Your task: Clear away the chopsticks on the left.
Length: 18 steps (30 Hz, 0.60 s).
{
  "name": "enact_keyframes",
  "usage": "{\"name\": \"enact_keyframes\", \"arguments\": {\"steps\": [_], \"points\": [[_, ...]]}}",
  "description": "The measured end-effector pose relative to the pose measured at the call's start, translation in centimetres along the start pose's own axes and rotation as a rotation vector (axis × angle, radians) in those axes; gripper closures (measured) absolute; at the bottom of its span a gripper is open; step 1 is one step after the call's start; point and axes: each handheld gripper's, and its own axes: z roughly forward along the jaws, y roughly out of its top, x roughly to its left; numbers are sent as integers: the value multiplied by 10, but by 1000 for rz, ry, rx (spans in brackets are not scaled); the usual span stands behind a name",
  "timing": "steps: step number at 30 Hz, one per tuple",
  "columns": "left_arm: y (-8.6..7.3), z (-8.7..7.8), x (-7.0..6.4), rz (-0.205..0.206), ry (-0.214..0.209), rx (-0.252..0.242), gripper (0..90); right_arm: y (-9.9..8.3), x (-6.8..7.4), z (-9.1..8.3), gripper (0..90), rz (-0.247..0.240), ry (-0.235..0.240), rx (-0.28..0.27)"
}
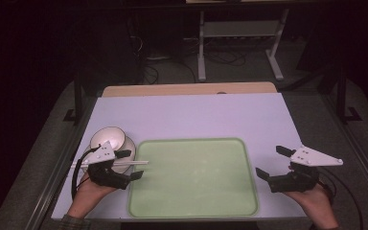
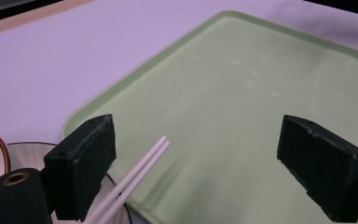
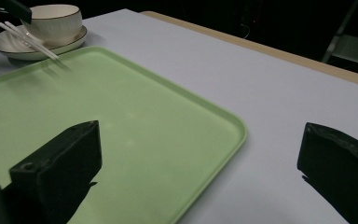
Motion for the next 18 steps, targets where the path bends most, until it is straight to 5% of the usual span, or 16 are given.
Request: {"name": "enact_keyframes", "arguments": {"steps": [18], "points": [[-8, 2, -1, -11, 6, 63, 191, -17, -8, -4, 0, 30, -65, 72]]}}
